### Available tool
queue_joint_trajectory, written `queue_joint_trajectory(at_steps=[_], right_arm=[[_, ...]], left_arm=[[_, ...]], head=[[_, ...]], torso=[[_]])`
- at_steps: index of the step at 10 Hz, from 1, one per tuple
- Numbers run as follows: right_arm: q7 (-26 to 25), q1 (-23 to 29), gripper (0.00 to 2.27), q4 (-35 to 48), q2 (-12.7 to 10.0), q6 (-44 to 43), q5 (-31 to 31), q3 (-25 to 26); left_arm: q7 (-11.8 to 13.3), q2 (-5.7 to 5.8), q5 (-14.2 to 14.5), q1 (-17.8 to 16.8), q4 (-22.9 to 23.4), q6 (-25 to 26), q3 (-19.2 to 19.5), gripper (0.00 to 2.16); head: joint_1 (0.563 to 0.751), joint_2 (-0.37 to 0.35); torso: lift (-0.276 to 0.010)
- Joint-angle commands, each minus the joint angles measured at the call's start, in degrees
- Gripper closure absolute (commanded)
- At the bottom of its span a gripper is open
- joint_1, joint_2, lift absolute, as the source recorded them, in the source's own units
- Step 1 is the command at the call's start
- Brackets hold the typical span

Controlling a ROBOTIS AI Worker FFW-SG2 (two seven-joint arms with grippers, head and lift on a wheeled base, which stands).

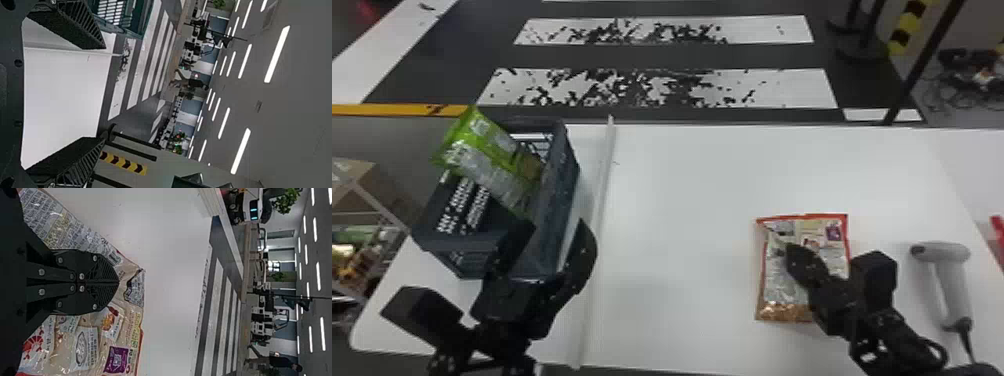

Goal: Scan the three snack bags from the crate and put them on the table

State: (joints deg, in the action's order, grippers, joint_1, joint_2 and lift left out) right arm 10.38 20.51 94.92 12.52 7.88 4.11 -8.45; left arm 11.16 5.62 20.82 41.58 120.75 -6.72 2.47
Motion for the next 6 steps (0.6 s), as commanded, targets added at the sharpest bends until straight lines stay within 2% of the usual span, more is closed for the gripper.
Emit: queue_joint_trajectory(at_steps=[1, 3, 4, 5, 6], right_arm=[[0.17, 0.84, 2.05, 0.53, 0.31, -0.18, 0.11, -0.17], [0.17, 1.55, 2.05, 2.29, 0.84, -0.36, 0.64, 0.45], [0.17, 2.95, 2.04, 6.33, 0.84, 0.70, 1.60, 2.03], [0.43, 5.59, 2.00, 12.40, 1.01, 2.45, 5.38, 4.84], [1.14, 8.40, 1.62, 18.38, 1.01, 4.74, 8.99, 8.36]], left_arm=[[0.00, 0.00, 0.27, 0.08, 0.01, 0.00, 0.00, 0.04], [0.09, 0.00, 0.44, 0.08, 0.10, 0.00, 0.00, 0.04], [0.09, 0.00, 0.44, 0.08, 0.19, 0.00, -0.18, 0.04], [0.09, 0.00, 0.44, 0.08, 0.36, 0.00, -0.53, 0.04], [0.09, 0.00, 0.44, 0.08, 0.54, 0.00, -0.53, 0.04]], head=[[0.695, 0.071], [0.695, 0.074], [0.695, 0.070], [0.695, 0.067], [0.695, 0.054]], torso=[[-0.094], [-0.094], [-0.094], [-0.094], [-0.094]])
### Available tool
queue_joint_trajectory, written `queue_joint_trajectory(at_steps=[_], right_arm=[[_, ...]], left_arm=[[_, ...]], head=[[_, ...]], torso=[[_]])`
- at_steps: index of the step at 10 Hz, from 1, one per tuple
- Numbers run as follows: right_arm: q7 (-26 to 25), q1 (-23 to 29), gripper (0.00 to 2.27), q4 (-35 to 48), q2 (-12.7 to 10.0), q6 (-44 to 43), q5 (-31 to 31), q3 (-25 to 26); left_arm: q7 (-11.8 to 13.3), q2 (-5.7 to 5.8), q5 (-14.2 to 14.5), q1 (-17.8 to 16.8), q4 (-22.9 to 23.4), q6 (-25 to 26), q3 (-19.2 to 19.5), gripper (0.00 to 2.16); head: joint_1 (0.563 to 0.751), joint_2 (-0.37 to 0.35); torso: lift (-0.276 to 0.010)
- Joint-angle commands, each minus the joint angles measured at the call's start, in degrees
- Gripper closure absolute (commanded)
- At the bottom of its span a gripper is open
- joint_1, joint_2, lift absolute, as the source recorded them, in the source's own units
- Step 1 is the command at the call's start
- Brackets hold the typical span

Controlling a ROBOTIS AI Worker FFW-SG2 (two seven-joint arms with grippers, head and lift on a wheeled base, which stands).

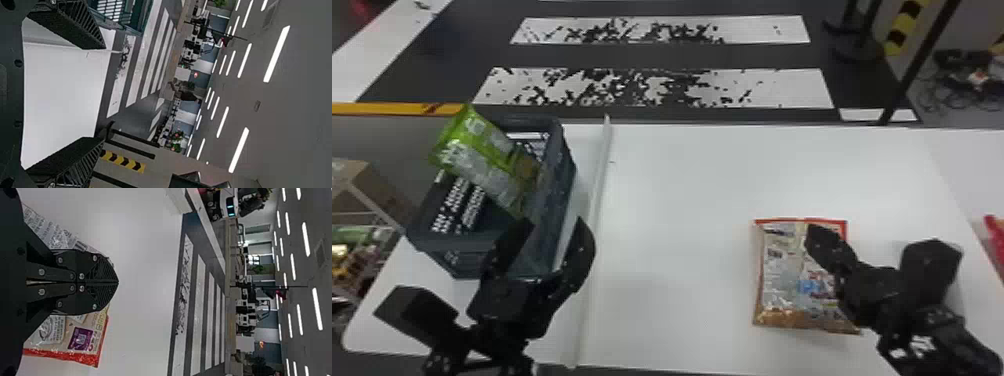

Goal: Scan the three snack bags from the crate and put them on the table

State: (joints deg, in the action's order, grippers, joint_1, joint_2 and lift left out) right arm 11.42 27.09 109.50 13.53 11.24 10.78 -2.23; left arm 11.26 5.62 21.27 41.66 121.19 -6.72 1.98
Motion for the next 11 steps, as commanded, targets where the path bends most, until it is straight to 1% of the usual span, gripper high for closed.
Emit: queue_joint_trajectory(at_steps=[1, 2, 3, 5, 6, 7, 9, 10, 11], right_arm=[[0.27, 4.11, 0.76, 8.01, 0.01, 1.91, 4.60, 5.49], [1.23, 5.87, 0.00, 10.56, 0.01, 4.02, 7.50, 9.79], [2.29, 7.10, 0.00, 11.35, -0.17, 4.72, 9.43, 14.01], [4.05, 8.41, 0.05, 10.65, -0.17, 5.60, 10.66, 20.25], [4.66, 8.59, 0.07, 9.50, -0.17, 6.48, 10.66, 22.18], [4.75, 8.59, 0.09, 8.01, -0.08, 6.66, 10.66, 23.42], [5.45, 8.15, 0.09, 4.05, 0.62, 6.66, 10.57, 25.00], [5.45, 7.10, 0.09, 1.42, 1.50, 6.83, 9.69, 24.91], [5.72, 5.25, 0.09, -1.92, 1.85, 8.06, 9.26, 24.82]], left_arm=[[-0.01, 0.00, 0.00, 0.00, 0.36, 0.00, -0.04, 0.04], [-0.01, 0.00, 0.00, 0.00, 0.45, 0.00, -0.04, 0.04], [-0.01, 0.00, 0.00, 0.00, 0.36, 0.00, -0.04, 0.04], [0.17, 0.00, 0.26, -0.09, 0.18, -0.18, -0.04, 0.04], [0.17, 0.00, 0.35, -0.35, -0.08, -0.18, -0.22, 0.04], [0.43, 0.00, 0.35, -0.62, -0.61, -0.35, -0.57, 0.04], [0.78, 0.00, 0.79, -0.62, -1.05, -0.88, -0.48, 0.04], [0.96, 0.00, 0.79, -0.62, -1.05, -0.88, -0.48, 0.04], [1.05, 0.09, 0.79, -0.62, -0.96, -0.88, -0.48, 0.04]], head=[[0.695, 0.033], [0.695, 0.005], [0.695, -0.012], [0.695, -0.105], [0.695, -0.154], [0.695, -0.171], [0.695, -0.241], [0.695, -0.264], [0.695, -0.284]], torso=[[-0.094], [-0.094], [-0.094], [-0.094], [-0.094], [-0.094], [-0.094], [-0.094], [-0.094]])
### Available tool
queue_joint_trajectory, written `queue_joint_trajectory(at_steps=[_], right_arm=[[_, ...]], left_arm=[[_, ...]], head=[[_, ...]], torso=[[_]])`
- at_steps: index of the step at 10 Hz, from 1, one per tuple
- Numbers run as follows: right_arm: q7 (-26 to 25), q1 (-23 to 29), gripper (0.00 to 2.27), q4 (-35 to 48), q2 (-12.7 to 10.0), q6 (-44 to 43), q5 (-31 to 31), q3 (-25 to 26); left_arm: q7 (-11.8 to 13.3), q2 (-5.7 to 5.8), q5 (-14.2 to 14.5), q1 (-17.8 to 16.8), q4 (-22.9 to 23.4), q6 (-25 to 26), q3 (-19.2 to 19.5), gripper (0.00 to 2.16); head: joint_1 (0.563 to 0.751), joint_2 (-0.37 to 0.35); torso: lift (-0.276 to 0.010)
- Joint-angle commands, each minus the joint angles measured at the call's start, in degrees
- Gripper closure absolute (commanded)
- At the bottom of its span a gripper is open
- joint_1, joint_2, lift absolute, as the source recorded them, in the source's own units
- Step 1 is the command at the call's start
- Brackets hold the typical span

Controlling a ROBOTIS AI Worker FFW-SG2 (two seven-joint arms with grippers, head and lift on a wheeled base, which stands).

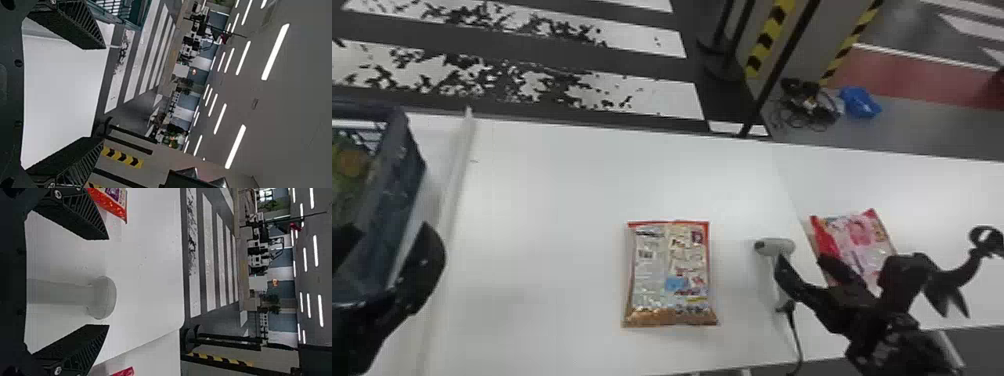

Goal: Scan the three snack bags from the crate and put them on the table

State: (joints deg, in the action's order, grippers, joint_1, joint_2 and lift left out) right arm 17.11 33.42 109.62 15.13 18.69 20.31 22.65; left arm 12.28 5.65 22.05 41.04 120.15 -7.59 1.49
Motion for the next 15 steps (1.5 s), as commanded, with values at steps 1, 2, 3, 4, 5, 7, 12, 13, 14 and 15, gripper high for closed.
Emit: queue_joint_trajectory(at_steps=[1, 2, 3, 4, 5, 7, 12, 13, 14, 15], right_arm=[[0.29, -3.19, 0.09, -5.47, 1.04, 1.84, -0.53, -0.50], [0.29, -4.24, 0.08, -7.22, 1.40, 2.19, -1.15, -0.85], [0.38, -4.94, 0.09, -8.72, 1.57, 2.37, -1.41, -1.21], [0.38, -5.30, 0.11, -9.60, 1.83, 2.37, -1.76, -2.09], [0.38, -5.65, 0.19, -10.04, 1.83, 2.54, -2.20, -2.61], [0.82, -6.35, 1.04, -10.04, 2.01, 6.24, -2.64, -3.49], [2.31, -4.42, 2.05, -5.29, 0.69, 12.04, -2.03, -2.96], [2.31, -2.92, 2.05, -2.04, -0.10, 12.74, -1.06, -2.00], [2.31, -0.90, 2.05, 2.36, -0.89, 14.67, 1.49, -0.68], [2.40, 1.47, 2.07, 7.89, -2.38, 16.96, 4.56, 1.08]], left_arm=[[0.11, 0.06, 0.01, 0.18, 0.17, 0.17, -0.08, 0.04], [0.29, 0.06, 0.01, 0.26, 0.26, 0.17, -0.08, 0.04], [0.37, 0.06, 0.01, 0.44, 0.34, 0.17, -0.08, 0.04], [0.46, 0.06, 0.01, 0.70, 0.52, 0.17, -0.08, 0.04], [0.46, 0.06, 0.01, 0.79, 0.69, 0.17, -0.08, 0.04], [0.46, 0.06, 0.01, 0.79, 0.87, 0.17, -0.17, 0.04], [0.46, 0.06, 0.01, 1.14, 1.31, 0.17, -0.35, 0.04], [0.46, 0.06, 0.01, 1.23, 1.49, 0.17, -0.35, 0.04], [0.46, 0.06, -0.08, 1.49, 1.75, 0.17, -0.35, 0.04], [0.37, -0.02, -0.08, 1.49, 1.75, 0.17, -0.43, 0.04]], head=[[0.695, -0.302], [0.695, -0.308], [0.695, -0.322], [0.695, -0.331], [0.695, -0.332], [0.695, -0.324], [0.695, -0.301], [0.695, -0.296], [0.695, -0.292], [0.695, -0.285]], torso=[[-0.094], [-0.094], [-0.094], [-0.094], [-0.094], [-0.094], [-0.094], [-0.094], [-0.094], [-0.094]])
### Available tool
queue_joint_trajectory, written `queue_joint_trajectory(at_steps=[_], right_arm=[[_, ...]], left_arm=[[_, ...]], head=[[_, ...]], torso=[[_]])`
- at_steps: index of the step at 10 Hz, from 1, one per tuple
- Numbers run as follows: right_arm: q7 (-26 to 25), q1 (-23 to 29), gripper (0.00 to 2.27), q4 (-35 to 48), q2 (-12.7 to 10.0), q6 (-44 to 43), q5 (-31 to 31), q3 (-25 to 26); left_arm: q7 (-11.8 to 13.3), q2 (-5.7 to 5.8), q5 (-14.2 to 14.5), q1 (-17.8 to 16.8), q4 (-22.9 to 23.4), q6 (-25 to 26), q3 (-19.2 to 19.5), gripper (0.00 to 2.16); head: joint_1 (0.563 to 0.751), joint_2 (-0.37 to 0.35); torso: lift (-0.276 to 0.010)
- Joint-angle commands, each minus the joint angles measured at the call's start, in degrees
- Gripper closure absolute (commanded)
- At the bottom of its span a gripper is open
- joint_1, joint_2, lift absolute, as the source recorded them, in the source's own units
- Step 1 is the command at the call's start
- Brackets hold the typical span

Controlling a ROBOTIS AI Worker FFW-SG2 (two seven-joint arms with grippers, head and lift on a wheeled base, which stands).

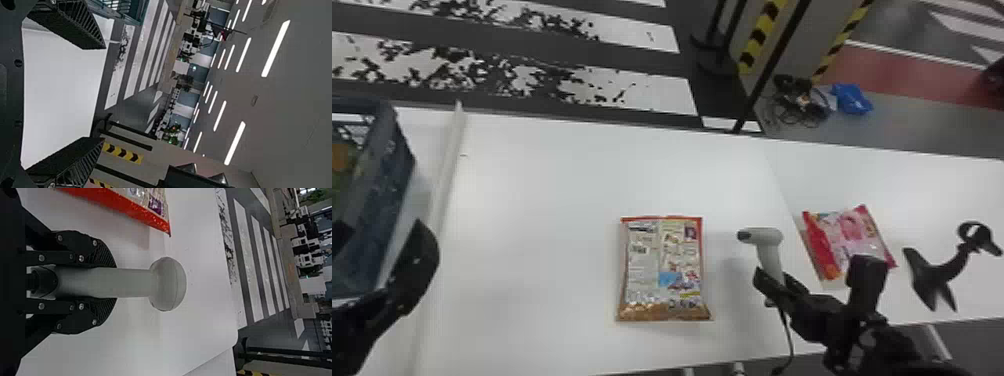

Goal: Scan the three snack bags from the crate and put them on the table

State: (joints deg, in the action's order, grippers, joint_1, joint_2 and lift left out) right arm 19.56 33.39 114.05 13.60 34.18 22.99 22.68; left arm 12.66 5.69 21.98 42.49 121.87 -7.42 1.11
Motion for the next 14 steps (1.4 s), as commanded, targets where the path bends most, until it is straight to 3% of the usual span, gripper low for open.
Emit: queue_joint_trajectory(at_steps=[1, 3, 4, 5, 7, 9, 11, 14], right_arm=[[0.40, 3.17, 2.07, 8.56, -2.43, 5.16, 4.26, 2.46], [2.15, 4.84, 2.08, 17.43, -6.65, 16.93, 11.91, 6.24], [2.33, 5.37, 2.08, 20.60, -7.36, 20.80, 13.93, 6.15], [2.68, 6.34, 2.10, 22.97, -8.94, 21.50, 14.54, 4.83], [1.36, 5.99, 2.10, 24.64, -9.55, 21.86, 13.75, 0.08], [-1.27, 4.49, 2.10, 24.38, -9.47, 20.63, 6.72, -7.83], [-5.76, 3.79, 2.10, 22.27, -9.03, 13.42, -4.44, -18.29], [-10.06, 1.86, 2.10, 17.08, -8.23, 10.08, -10.15, -23.82]], left_arm=[[-0.01, -0.07, -0.18, 0.05, 0.12, 0.00, -0.32, 0.04], [-0.45, -0.15, -0.71, -0.04, 0.29, 0.00, -1.02, 0.04], [-0.80, -0.24, -1.06, -0.04, 0.21, 0.00, -1.37, 0.04], [-0.80, -0.33, -1.15, -0.04, 0.21, 0.00, -1.64, 0.04], [-0.89, -0.24, -1.50, -0.13, 0.73, 0.00, -2.16, 0.04], [-0.89, -0.15, -1.67, -0.04, 1.17, 0.18, -2.25, 0.04], [-0.89, -0.15, -1.76, 0.05, 1.17, 0.18, -2.25, 0.04], [-0.80, 0.11, -1.76, 0.57, 1.35, 0.00, -1.55, 0.04]], head=[[0.695, -0.271], [0.695, -0.239], [0.695, -0.211], [0.695, -0.179], [0.695, -0.126], [0.695, -0.063], [0.695, 0.000], [0.695, 0.054]], torso=[[-0.094], [-0.094], [-0.094], [-0.094], [-0.094], [-0.094], [-0.094], [-0.094]])
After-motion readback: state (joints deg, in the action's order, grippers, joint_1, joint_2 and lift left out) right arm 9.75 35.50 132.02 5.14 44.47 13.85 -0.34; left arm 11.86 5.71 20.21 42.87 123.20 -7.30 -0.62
